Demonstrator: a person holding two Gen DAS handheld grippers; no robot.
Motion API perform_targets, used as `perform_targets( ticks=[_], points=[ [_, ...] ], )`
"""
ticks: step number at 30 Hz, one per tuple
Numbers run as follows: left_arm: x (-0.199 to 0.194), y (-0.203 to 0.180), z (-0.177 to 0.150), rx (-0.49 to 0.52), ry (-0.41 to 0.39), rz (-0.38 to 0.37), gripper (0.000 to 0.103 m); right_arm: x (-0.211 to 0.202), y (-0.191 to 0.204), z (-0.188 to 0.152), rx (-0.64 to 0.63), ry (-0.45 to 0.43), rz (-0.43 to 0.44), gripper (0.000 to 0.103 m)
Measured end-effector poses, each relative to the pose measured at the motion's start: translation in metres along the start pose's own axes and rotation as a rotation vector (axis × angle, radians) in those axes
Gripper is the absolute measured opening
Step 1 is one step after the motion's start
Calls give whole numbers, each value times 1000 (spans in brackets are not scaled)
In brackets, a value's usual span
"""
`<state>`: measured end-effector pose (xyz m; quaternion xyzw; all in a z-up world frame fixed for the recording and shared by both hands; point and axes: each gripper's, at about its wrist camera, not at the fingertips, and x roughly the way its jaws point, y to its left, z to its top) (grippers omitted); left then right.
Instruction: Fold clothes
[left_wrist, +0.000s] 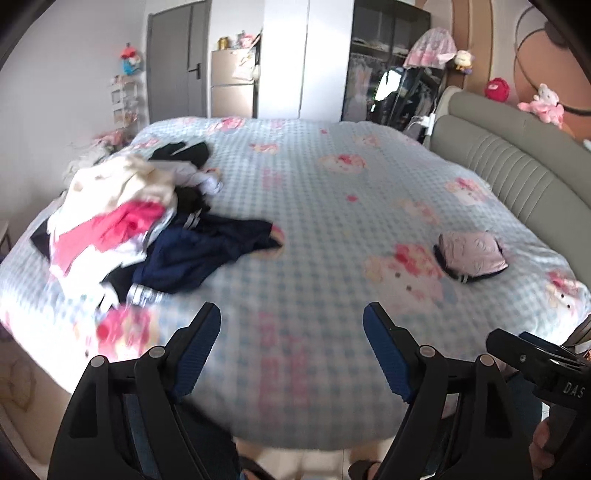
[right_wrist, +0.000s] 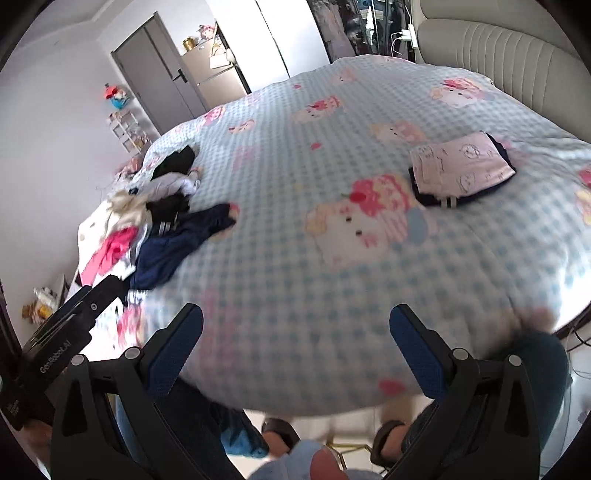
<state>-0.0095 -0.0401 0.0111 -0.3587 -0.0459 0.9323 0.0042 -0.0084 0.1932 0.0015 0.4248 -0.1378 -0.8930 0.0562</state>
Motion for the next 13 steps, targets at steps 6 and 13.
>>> perform_targets(
  ticks=[6,13],
  points=[
    [-9,5,-22,-7,22,-1,82,-5,-1,-29,-25,18,-49,102],
    [-10,-5,-35,23,24,17,83,-5,-1,-43,-46,26,-70,102]
  ],
)
